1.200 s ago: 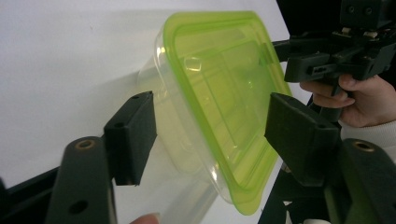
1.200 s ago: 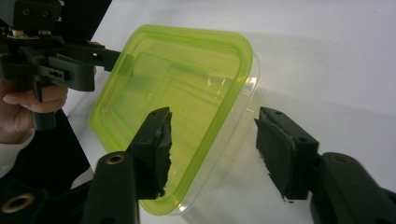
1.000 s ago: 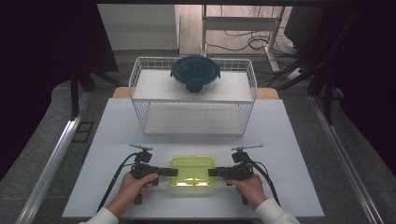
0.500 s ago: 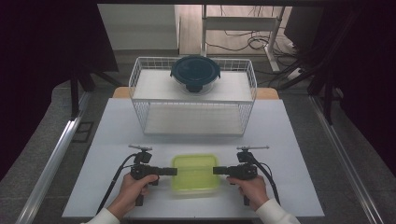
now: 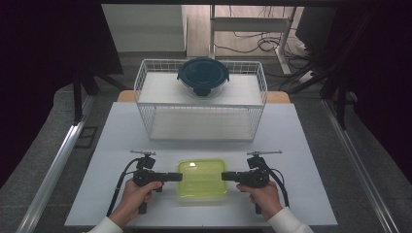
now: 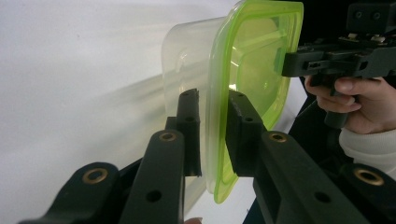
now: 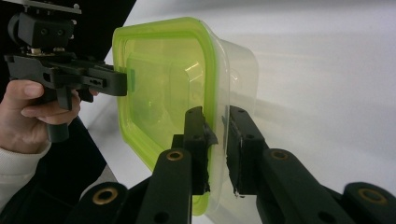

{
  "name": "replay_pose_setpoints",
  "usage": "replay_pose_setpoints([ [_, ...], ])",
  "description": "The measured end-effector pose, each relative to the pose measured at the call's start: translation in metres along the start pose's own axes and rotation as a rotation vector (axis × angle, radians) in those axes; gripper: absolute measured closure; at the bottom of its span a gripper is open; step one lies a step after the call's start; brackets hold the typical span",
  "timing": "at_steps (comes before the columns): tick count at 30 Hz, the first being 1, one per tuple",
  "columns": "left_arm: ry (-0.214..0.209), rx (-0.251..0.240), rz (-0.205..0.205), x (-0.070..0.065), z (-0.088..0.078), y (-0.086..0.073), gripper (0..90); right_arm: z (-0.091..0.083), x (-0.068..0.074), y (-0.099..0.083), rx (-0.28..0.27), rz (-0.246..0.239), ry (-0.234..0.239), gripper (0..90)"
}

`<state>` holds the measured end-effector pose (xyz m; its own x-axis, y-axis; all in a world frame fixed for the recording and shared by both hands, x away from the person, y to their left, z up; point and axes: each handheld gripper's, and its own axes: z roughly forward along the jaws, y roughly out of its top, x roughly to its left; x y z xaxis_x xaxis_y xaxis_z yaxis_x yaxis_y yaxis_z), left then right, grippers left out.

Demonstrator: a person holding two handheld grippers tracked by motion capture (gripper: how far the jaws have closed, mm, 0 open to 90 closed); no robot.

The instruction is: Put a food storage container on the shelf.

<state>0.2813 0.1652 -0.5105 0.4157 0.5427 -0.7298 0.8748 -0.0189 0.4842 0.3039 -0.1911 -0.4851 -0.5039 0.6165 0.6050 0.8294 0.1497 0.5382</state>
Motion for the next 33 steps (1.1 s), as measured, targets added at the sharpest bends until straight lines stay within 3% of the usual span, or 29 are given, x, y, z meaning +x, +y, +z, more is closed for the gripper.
replay_pose_setpoints([
  [12,0.014,-0.026,0.05,-0.011,-0.01,0.002,78.2,-0.01,0.017,0.006,-0.037,-0.09,0.0,77.9],
  [33,0.027,-0.057,0.092,-0.023,-0.021,0.01,78.3,-0.016,0.027,0.013,-0.066,-0.137,-0.004,78.2],
])
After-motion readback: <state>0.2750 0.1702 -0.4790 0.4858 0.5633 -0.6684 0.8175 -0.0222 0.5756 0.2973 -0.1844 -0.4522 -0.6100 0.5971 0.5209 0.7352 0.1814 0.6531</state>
